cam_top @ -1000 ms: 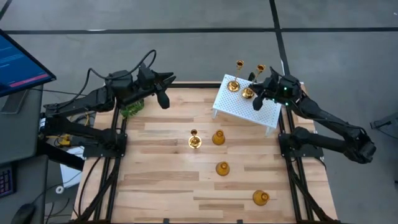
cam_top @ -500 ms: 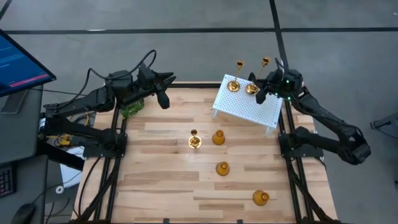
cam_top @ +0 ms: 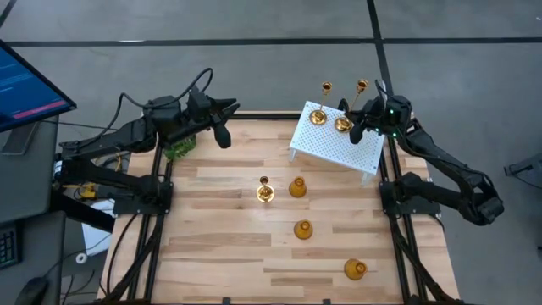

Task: Pick & Place candle stick holders
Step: Put the bottom gold candle holder on the shelf aligned with the other gold candle holder, then put the gold candle holder on the shelf aligned with the other gold candle holders

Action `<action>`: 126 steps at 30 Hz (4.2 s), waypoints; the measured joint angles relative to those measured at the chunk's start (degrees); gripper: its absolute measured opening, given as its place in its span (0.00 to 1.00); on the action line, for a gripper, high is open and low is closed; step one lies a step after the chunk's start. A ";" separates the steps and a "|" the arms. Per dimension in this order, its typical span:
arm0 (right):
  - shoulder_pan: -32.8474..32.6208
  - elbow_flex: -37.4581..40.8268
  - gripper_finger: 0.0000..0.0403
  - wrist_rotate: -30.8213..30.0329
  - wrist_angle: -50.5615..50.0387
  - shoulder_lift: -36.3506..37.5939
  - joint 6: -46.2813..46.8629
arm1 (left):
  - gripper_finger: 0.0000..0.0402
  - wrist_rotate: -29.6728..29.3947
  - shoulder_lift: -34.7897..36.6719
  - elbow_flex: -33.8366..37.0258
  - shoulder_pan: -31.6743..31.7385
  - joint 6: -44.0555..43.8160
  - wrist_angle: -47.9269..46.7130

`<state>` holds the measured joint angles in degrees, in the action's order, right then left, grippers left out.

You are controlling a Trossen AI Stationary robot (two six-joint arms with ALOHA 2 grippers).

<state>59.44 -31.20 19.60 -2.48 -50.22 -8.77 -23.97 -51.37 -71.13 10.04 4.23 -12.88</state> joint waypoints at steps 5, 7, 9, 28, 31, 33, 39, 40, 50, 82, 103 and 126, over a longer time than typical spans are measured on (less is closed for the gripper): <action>0.00 0.00 0.04 -1.60 0.00 -0.01 -0.64 | 0.19 0.00 0.00 0.00 0.00 0.00 -0.13; 0.00 0.00 0.04 -1.60 0.00 -0.02 -0.69 | 0.19 0.00 0.00 -0.01 0.00 0.00 -0.13; 0.00 0.00 0.05 -1.58 -0.04 -0.02 -0.73 | 0.19 0.00 0.00 0.00 0.00 0.00 -0.13; -0.04 0.07 0.15 -2.09 -0.76 -0.02 0.64 | 0.19 0.00 0.00 -0.02 0.00 0.00 -0.13; -0.04 0.07 0.20 -2.30 -0.79 -0.02 0.69 | 0.19 0.00 0.00 -0.02 0.00 0.00 -0.13; -0.04 0.07 0.23 -2.28 -0.76 -0.02 0.69 | 0.19 0.00 0.00 -0.02 0.00 0.00 -0.13; -0.04 0.07 0.36 -2.30 -0.74 -0.02 0.45 | 0.19 0.00 0.00 -0.02 0.00 0.00 -0.13; -0.04 0.07 0.39 -2.28 -0.78 0.02 0.45 | 0.19 0.00 0.00 -0.02 0.00 0.00 -0.13; -0.02 -4.63 0.60 -3.63 -10.05 5.33 -1.81 | 0.19 0.00 0.00 -0.02 0.00 0.00 -0.23; -0.07 -10.64 0.56 -4.68 -39.33 31.47 1.79 | 0.66 23.63 -0.95 35.73 -3.20 -20.43 -1.01; -0.15 -10.64 0.55 -4.64 -38.73 31.45 3.27 | 0.67 29.22 -24.53 40.91 -4.85 -18.01 38.92; -0.15 -10.62 0.55 -4.64 -39.25 31.45 3.29 | 0.11 29.75 -27.17 40.89 -4.78 -18.03 49.88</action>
<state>59.29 -41.82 14.96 -41.73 -18.76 -5.48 5.78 -78.54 -30.24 5.26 -13.80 36.99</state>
